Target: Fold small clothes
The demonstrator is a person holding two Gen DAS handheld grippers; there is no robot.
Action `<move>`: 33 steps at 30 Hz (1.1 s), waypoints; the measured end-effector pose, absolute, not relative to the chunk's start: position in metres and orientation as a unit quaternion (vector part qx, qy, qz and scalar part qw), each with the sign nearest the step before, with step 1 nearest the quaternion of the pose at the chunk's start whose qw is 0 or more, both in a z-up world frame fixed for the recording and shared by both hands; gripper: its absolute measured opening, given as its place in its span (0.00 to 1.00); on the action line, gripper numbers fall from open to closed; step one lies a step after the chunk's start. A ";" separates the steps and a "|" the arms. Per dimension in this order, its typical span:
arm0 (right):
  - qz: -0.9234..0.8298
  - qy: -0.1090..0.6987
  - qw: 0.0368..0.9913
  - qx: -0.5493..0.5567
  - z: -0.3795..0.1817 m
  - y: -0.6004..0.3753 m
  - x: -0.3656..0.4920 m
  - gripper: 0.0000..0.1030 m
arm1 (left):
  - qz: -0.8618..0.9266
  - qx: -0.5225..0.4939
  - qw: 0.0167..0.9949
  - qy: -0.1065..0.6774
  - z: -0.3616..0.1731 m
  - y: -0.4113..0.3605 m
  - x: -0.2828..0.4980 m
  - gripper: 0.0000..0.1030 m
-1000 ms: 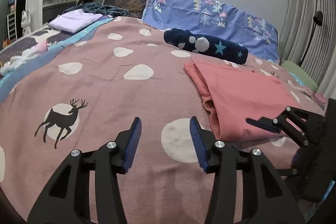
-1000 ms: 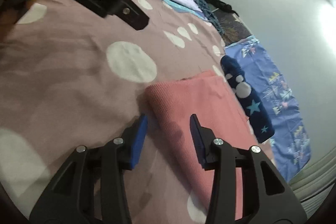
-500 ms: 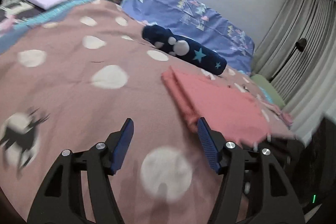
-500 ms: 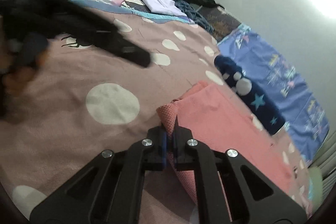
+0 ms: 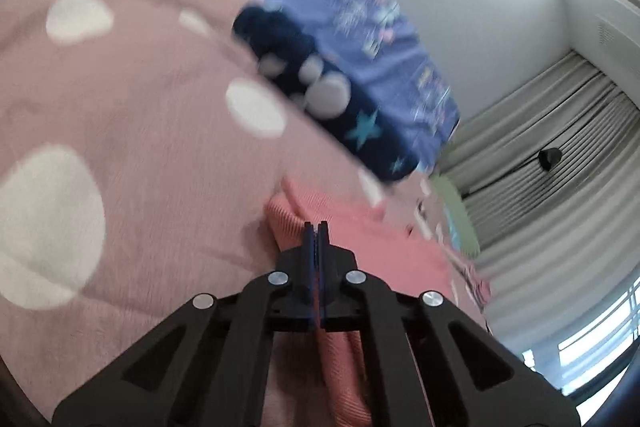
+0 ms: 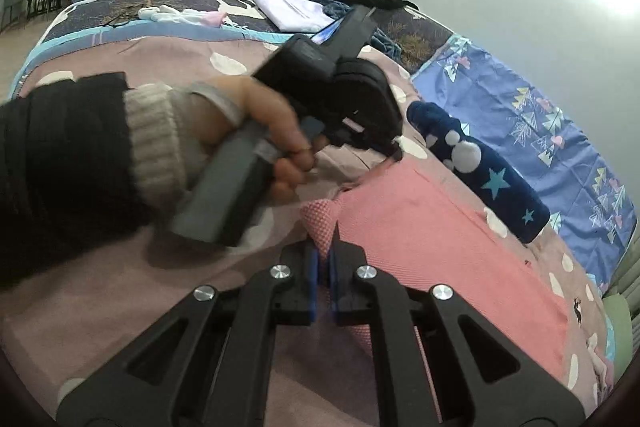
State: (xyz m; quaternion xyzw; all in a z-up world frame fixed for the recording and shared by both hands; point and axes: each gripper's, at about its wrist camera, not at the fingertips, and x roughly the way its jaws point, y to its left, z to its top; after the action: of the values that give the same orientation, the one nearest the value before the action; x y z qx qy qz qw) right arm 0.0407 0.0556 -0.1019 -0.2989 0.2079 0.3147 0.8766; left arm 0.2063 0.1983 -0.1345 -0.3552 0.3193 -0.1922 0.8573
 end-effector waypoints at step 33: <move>0.306 0.260 0.868 -0.293 -0.122 0.032 0.038 0.47 | -0.190 -0.340 0.850 0.355 -0.157 0.196 0.218 0.23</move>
State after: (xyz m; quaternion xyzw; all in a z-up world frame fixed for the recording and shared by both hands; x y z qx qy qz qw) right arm 0.0377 0.0324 -0.1220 -0.2933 0.2596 0.3057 0.8678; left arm 0.2181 0.1958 -0.1565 -0.3400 0.3551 -0.1902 0.8498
